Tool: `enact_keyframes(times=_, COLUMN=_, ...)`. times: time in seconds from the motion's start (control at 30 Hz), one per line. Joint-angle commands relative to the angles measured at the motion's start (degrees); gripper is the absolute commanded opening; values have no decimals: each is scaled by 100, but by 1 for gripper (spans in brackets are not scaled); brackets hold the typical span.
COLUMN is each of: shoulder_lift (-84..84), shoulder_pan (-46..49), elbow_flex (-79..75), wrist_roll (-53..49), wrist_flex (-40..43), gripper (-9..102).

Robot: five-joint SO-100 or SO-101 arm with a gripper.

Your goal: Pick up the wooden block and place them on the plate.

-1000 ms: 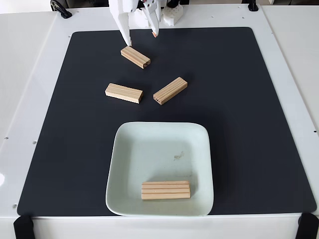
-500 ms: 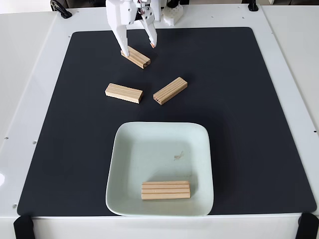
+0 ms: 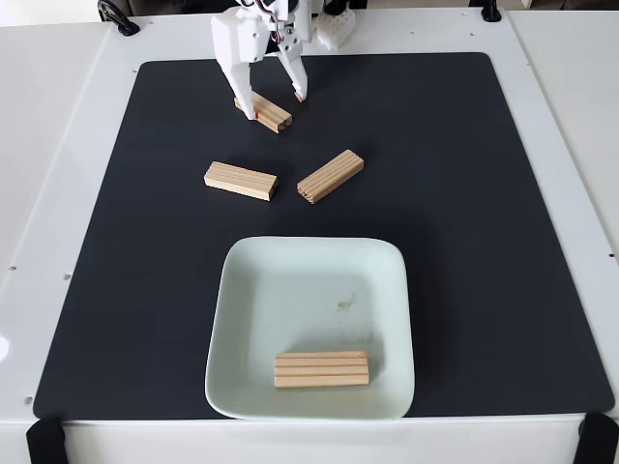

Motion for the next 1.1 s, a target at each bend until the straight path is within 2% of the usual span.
enact_keyframes(times=0.0, shoulder_lift=35, shoulder_pan=9, elbow_flex=62, wrist_roll=-62, wrist_flex=-70, gripper=33)
enact_keyframes(times=0.23, shoulder_lift=35, shoulder_pan=9, elbow_flex=114, wrist_roll=-62, wrist_flex=-70, gripper=32)
enact_keyframes(times=0.53, shoulder_lift=-44, shoulder_pan=18, elbow_flex=123, wrist_roll=0, wrist_flex=-9, gripper=-1)
enact_keyframes(times=0.87, shoulder_lift=-53, shoulder_pan=18, elbow_flex=88, wrist_roll=44, wrist_flex=-9, gripper=0)
enact_keyframes(times=1.0, shoulder_lift=-44, shoulder_pan=-185, elbow_flex=-220, wrist_roll=817, wrist_flex=9, gripper=0)
enact_keyframes(times=1.07, shoulder_lift=-44, shoulder_pan=-457, elbow_flex=-580, wrist_roll=1485, wrist_flex=272, gripper=0)
